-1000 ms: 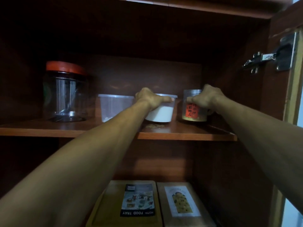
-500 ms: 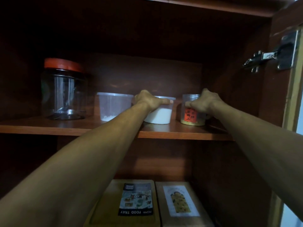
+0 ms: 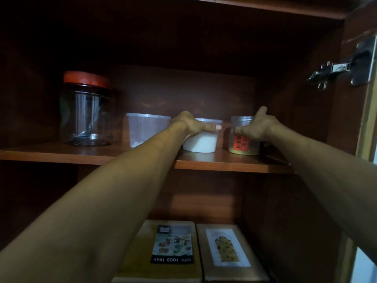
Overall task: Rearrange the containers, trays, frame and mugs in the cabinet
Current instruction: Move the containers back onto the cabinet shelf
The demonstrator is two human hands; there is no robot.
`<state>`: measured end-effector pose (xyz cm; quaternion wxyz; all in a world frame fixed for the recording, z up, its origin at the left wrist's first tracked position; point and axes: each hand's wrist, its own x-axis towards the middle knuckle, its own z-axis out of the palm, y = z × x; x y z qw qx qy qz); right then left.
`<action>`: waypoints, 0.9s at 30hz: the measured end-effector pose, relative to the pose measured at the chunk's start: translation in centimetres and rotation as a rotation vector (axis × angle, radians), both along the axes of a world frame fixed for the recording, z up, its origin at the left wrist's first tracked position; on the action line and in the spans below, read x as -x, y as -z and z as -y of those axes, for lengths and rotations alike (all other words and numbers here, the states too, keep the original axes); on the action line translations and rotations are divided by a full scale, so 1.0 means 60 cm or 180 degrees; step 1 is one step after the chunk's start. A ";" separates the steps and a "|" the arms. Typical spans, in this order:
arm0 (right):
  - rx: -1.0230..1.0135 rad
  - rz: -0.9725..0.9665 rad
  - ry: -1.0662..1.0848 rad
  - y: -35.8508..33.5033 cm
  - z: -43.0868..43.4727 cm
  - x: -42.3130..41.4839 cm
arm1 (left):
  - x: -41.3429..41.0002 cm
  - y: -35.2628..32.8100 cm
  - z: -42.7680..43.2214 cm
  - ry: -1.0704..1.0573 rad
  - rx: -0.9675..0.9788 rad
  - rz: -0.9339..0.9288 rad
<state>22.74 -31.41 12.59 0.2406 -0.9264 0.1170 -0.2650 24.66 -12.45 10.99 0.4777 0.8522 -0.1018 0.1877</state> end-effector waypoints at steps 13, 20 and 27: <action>0.0459 0.0189 0.0055 -0.009 -0.015 0.046 | 0.033 -0.015 -0.010 0.0076 -0.0372 0.0044; 0.0665 0.0365 0.0027 -0.004 -0.042 0.082 | 0.057 -0.005 -0.027 0.0037 -0.0462 0.0130; 0.0949 0.0543 -0.0175 0.031 -0.094 0.123 | 0.103 0.017 -0.049 -0.0128 -0.0834 0.0481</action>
